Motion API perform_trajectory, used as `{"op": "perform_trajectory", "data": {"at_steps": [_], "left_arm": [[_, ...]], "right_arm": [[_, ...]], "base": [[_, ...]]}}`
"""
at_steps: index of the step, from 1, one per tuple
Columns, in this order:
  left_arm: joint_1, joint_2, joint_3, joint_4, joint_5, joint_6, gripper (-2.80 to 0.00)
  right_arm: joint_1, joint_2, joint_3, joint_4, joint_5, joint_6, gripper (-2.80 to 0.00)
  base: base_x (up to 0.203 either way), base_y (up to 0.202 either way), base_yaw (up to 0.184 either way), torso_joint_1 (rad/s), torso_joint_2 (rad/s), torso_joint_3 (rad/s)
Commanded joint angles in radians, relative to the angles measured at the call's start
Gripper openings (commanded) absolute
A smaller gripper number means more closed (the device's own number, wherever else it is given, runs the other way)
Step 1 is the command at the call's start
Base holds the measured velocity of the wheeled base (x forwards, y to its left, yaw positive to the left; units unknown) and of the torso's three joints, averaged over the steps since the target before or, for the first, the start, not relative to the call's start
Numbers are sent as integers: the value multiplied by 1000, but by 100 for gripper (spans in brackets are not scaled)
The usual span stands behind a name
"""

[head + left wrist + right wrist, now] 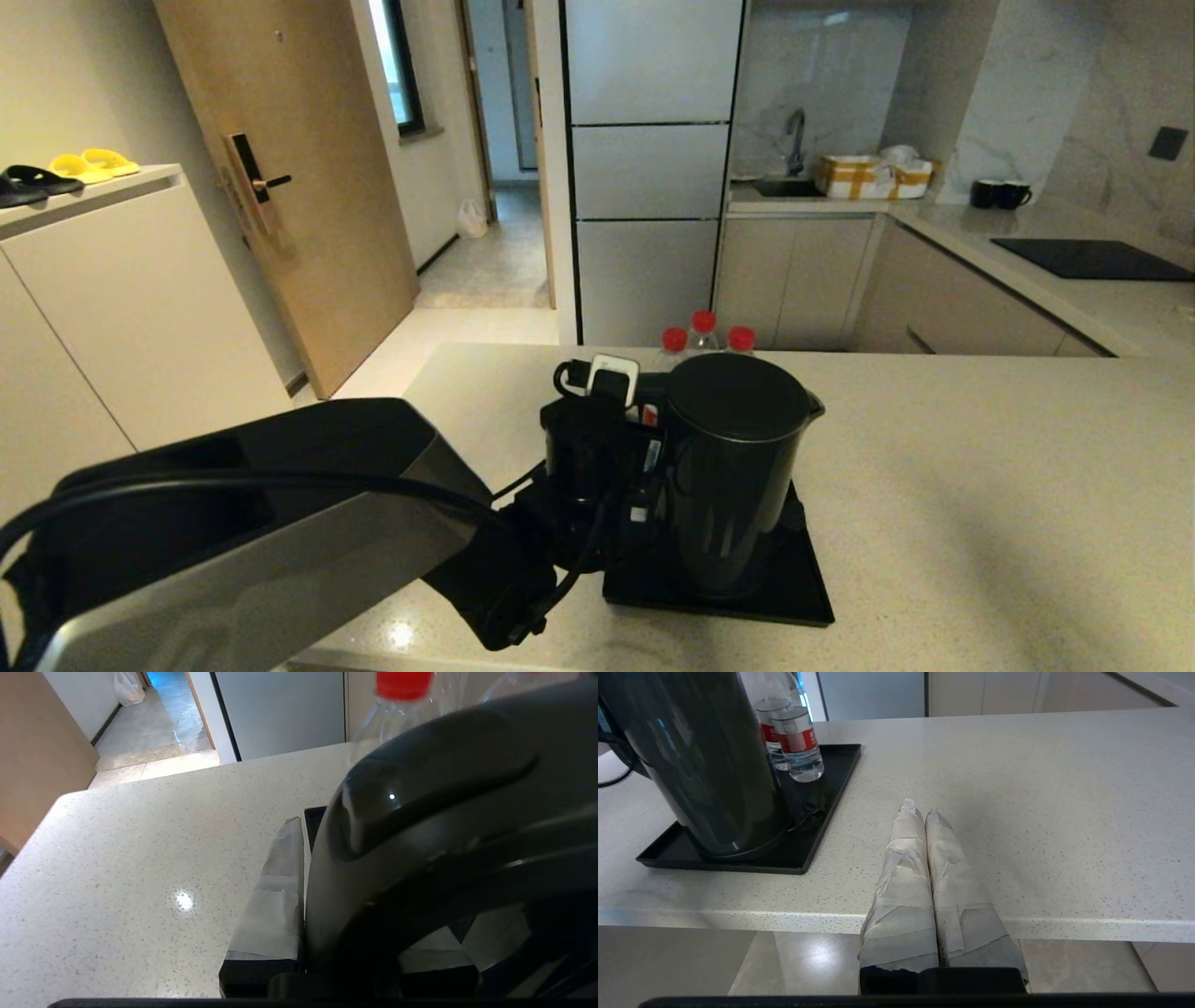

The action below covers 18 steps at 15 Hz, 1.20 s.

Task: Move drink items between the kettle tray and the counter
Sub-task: Pick up the kettle, then place it on the left

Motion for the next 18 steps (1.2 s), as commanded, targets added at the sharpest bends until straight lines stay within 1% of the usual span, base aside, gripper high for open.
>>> {"op": "perform_trajectory", "data": {"at_steps": [1, 8, 11, 14, 15, 18], "left_arm": [[1, -21, 0, -10, 6, 0, -280], [-7, -68, 3, -9, 9, -7, -280], [-13, -97, 3, -1, 25, -22, -280], [-12, -125, 3, 8, 26, -23, -280], [-2, -142, 3, 23, 23, -23, -280], [93, -166, -34, 97, -8, -24, -280]], "right_arm": [[0, 0, 0, 0, 0, 0, -280], [0, 1, 0, 0, 1, 0, -280], [0, 1, 0, 0, 0, 0, -280], [0, 1, 0, 0, 0, 0, -280], [0, 0, 0, 0, 1, 0, -280], [0, 1, 0, 0, 0, 0, -280]], "base": [[0, 0, 0, 0, 0, 0], [0, 0, 0, 0, 0, 0], [0, 0, 0, 0, 0, 0], [0, 0, 0, 0, 0, 0], [0, 0, 0, 0, 0, 0], [0, 0, 0, 0, 0, 0]]}}
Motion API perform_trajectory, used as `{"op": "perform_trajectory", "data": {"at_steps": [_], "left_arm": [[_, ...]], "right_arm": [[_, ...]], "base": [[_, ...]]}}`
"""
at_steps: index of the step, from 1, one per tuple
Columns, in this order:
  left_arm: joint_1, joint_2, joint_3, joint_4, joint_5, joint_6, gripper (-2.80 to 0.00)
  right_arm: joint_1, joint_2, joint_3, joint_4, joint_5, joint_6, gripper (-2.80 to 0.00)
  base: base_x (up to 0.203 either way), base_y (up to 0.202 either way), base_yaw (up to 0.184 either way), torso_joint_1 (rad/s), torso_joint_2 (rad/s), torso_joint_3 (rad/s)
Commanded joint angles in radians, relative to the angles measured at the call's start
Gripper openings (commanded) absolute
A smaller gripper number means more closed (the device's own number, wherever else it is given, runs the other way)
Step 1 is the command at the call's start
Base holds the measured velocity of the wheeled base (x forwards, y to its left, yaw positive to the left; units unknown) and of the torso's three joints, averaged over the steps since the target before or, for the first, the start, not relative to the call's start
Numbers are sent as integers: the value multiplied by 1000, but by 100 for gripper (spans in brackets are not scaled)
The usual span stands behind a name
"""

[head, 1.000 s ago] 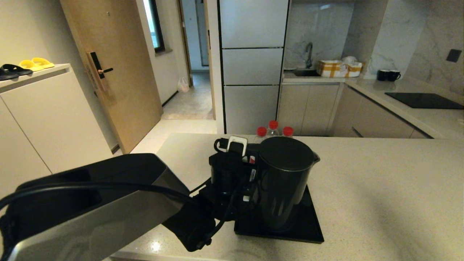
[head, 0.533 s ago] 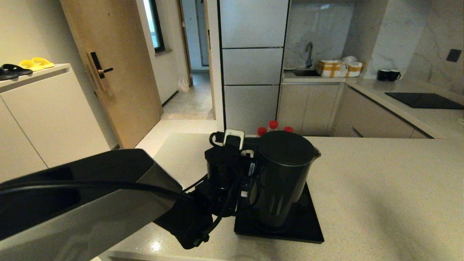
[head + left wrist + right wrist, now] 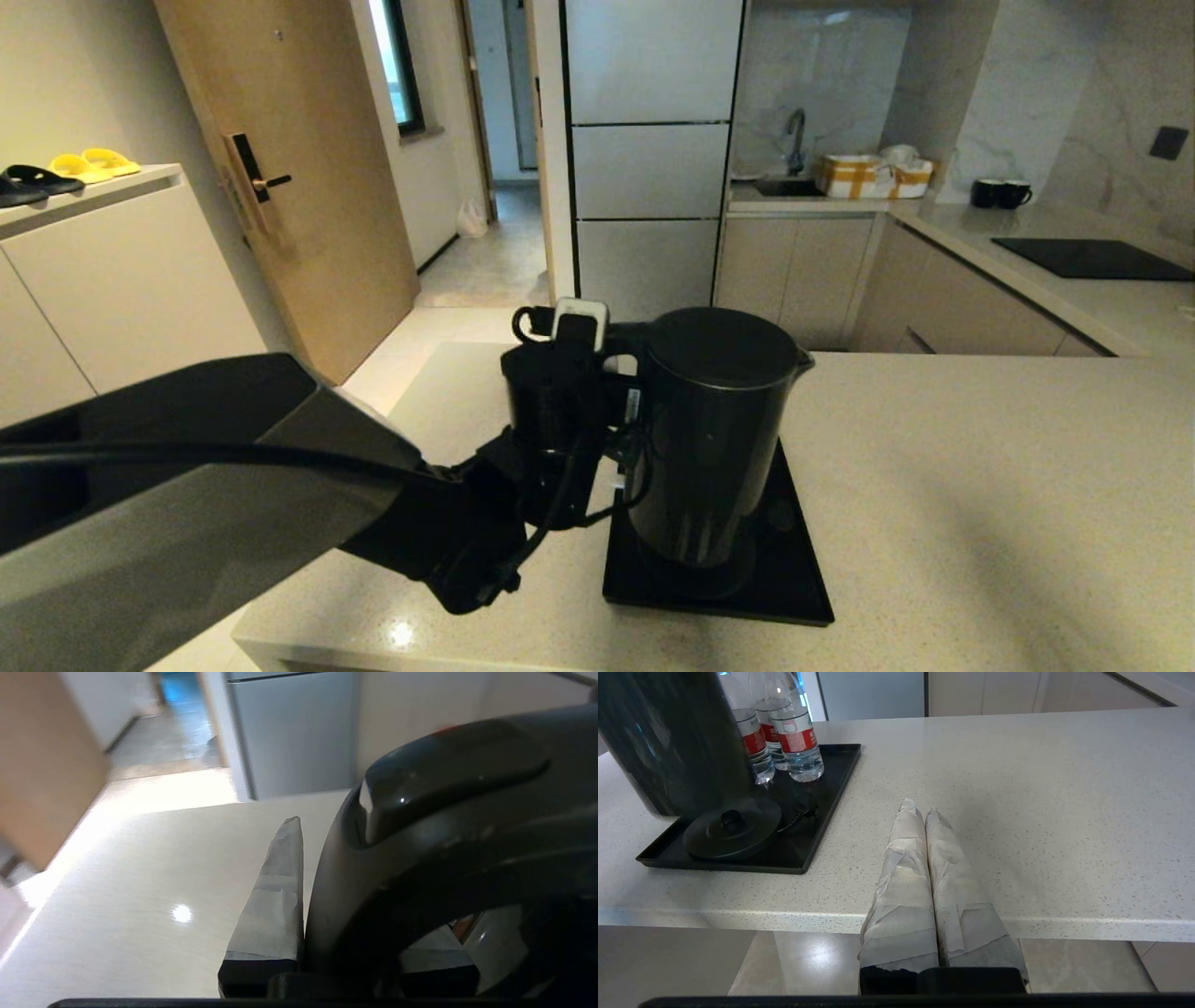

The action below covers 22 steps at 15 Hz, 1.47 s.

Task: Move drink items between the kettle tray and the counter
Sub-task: Place it on the left

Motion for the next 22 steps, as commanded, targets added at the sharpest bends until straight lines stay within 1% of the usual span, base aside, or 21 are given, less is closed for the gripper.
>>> {"op": "perform_trajectory", "data": {"at_steps": [1, 4, 7, 9, 13, 15, 17, 18, 20, 22], "left_arm": [[88, -28, -44, 49, -20, -2, -280], [197, -24, -143, 157, -35, -14, -280], [297, 19, -261, 282, -47, -67, -280], [344, 77, -314, 315, -57, -77, -280], [385, 175, -350, 315, -54, -67, -280], [398, 205, -336, 302, -49, -51, -280], [412, 213, -302, 287, -46, -50, -280], [422, 215, -275, 259, -46, -46, -280], [432, 223, -227, 170, -49, -6, -280], [432, 240, -201, 132, -48, 7, -280]], "right_arm": [[0, 0, 0, 0, 0, 0, -280], [0, 0, 0, 0, 0, 0, -280], [0, 1, 0, 0, 0, 0, -280], [0, 0, 0, 0, 0, 0, -280], [0, 0, 0, 0, 1, 0, -280], [0, 1, 0, 0, 0, 0, -280], [0, 0, 0, 0, 0, 0, -280], [0, 0, 0, 0, 0, 0, -280], [0, 0, 0, 0, 0, 0, -280], [0, 0, 0, 0, 0, 0, -280]], "base": [[0, 0, 0, 0, 0, 0], [0, 0, 0, 0, 0, 0], [0, 0, 0, 0, 0, 0], [0, 0, 0, 0, 0, 0], [0, 0, 0, 0, 0, 0], [0, 0, 0, 0, 0, 0], [0, 0, 0, 0, 0, 0], [0, 0, 0, 0, 0, 0], [0, 0, 0, 0, 0, 0], [0, 0, 0, 0, 0, 0]]}}
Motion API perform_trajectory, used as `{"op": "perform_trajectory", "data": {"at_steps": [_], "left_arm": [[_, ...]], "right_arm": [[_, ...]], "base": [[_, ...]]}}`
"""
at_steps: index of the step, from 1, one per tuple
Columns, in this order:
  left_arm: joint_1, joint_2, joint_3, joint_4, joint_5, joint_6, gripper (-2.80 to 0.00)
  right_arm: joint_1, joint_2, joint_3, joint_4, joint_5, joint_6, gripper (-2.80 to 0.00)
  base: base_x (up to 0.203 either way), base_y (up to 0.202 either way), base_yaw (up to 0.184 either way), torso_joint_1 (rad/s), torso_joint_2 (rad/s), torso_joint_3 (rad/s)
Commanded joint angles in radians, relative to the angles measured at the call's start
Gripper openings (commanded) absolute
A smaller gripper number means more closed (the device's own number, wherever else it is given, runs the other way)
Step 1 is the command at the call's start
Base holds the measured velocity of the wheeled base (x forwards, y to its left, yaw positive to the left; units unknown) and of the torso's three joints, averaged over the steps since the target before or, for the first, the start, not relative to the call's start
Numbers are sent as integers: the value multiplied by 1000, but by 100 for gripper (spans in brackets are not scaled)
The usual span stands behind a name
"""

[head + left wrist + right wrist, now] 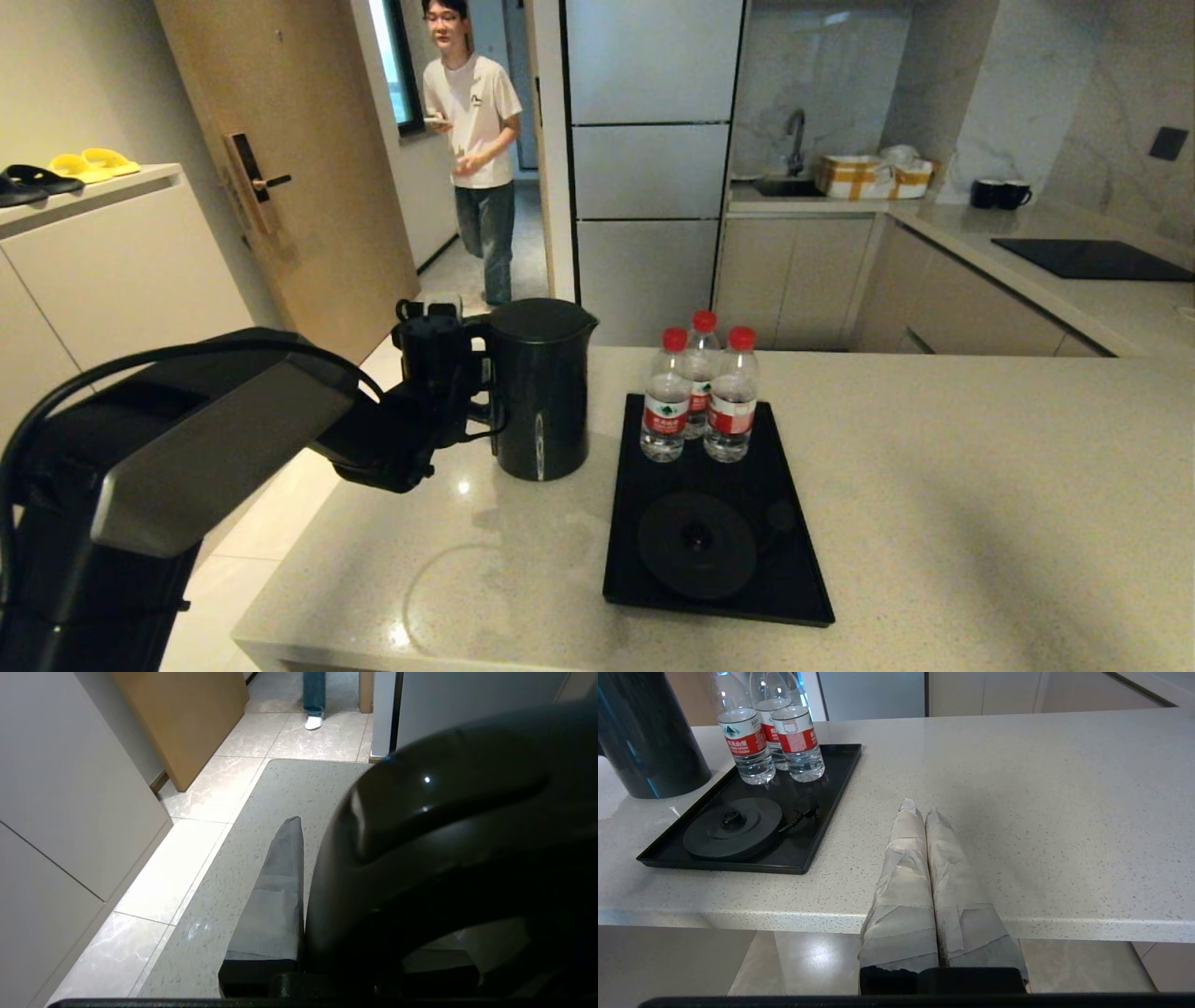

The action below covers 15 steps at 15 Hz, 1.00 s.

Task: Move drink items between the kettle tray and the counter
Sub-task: Place it on the left

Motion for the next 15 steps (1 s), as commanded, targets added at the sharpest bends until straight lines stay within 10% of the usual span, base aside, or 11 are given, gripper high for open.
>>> {"op": "perform_trajectory", "data": {"at_steps": [1, 15], "left_arm": [[3, 22, 33, -20, 6, 4, -280], [5, 0, 150, -81, 10, 4, -280]], "right_arm": [[0, 1, 0, 0, 0, 0, -280], [0, 1, 0, 0, 0, 0, -280]], "base": [[0, 0, 0, 0, 0, 0], [0, 0, 0, 0, 0, 0]]}}
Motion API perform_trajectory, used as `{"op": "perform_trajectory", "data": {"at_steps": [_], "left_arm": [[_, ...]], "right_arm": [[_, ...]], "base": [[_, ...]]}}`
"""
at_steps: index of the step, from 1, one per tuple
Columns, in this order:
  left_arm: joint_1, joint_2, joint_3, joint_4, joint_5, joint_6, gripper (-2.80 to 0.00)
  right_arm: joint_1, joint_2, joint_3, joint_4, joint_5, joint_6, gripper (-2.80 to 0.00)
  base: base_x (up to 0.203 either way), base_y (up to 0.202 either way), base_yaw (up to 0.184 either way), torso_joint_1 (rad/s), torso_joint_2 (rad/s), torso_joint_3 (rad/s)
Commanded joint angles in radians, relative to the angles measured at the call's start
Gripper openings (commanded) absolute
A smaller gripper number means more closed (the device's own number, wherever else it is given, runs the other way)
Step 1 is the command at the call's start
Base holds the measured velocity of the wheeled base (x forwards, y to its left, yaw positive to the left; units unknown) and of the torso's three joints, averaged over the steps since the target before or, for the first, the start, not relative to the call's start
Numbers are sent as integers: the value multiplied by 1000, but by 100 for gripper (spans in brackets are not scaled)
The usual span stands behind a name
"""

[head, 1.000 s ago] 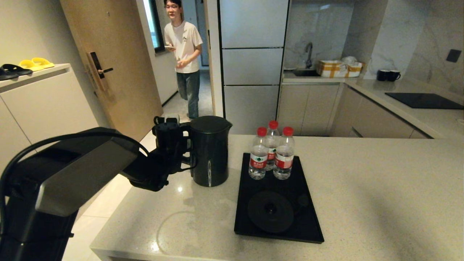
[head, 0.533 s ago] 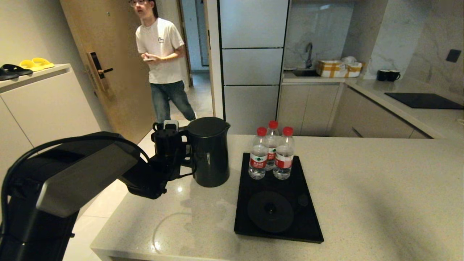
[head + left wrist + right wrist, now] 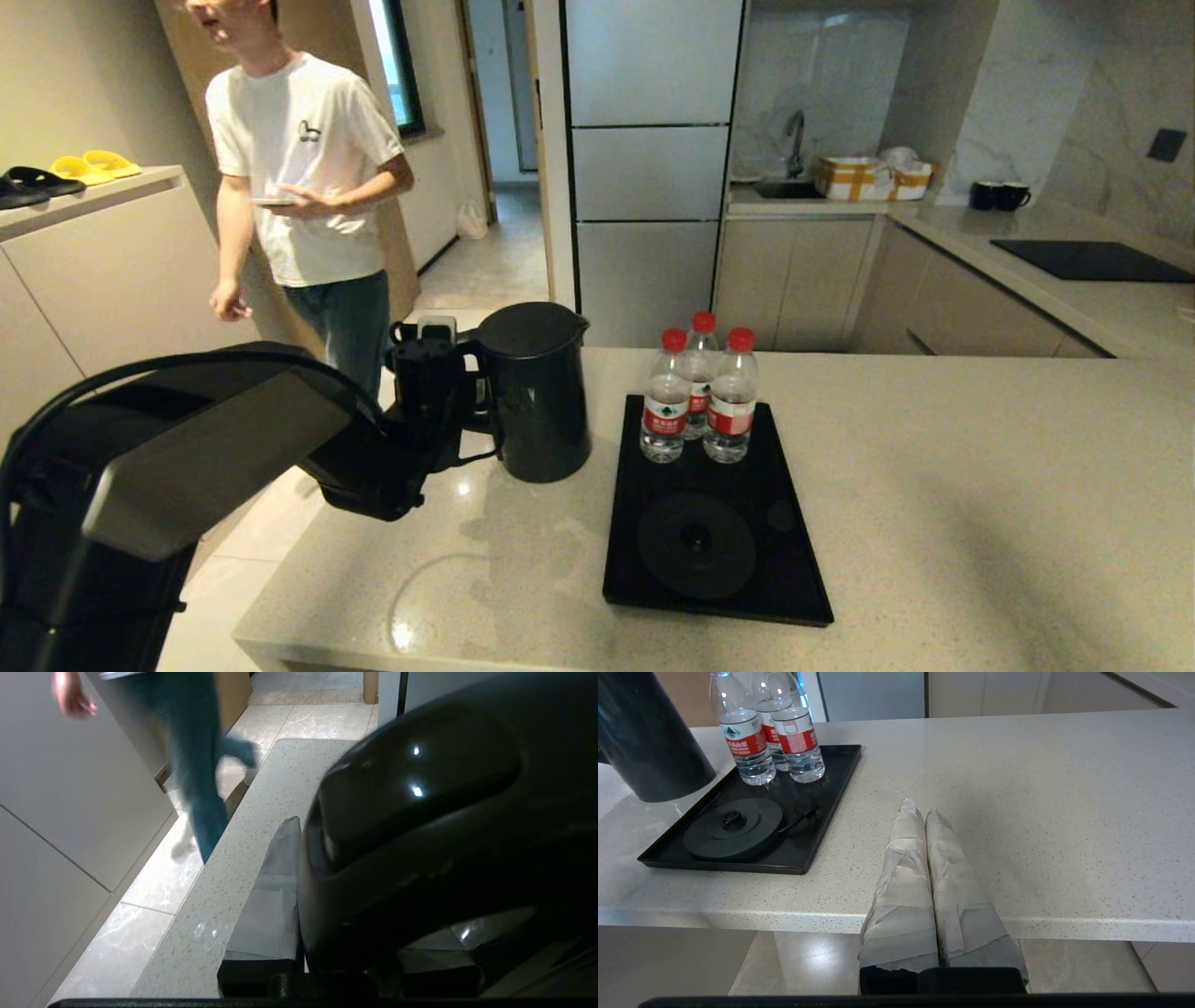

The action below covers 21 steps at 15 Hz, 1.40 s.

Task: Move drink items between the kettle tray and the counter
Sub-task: Place it on the left

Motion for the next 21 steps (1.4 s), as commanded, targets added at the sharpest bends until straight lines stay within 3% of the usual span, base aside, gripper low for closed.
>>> {"op": "perform_trajectory", "data": {"at_steps": [1, 5, 13, 14, 21], "left_arm": [[0, -7, 30, -8, 3, -1, -280], [-1, -26, 49, -16, 3, 4, -280], [-11, -30, -31, 34, 3, 28, -280], [-11, -31, -33, 39, 2, 28, 0], [-14, -33, -2, 22, -1, 19, 0]], "right_arm": [[0, 0, 0, 0, 0, 0, -280], [0, 0, 0, 0, 0, 0, -280], [0, 0, 0, 0, 0, 0, -280], [0, 0, 0, 0, 0, 0, -280], [0, 1, 0, 0, 1, 0, -280]], "base": [[0, 0, 0, 0, 0, 0], [0, 0, 0, 0, 0, 0], [0, 0, 0, 0, 0, 0], [0, 0, 0, 0, 0, 0], [0, 0, 0, 0, 0, 0]]}}
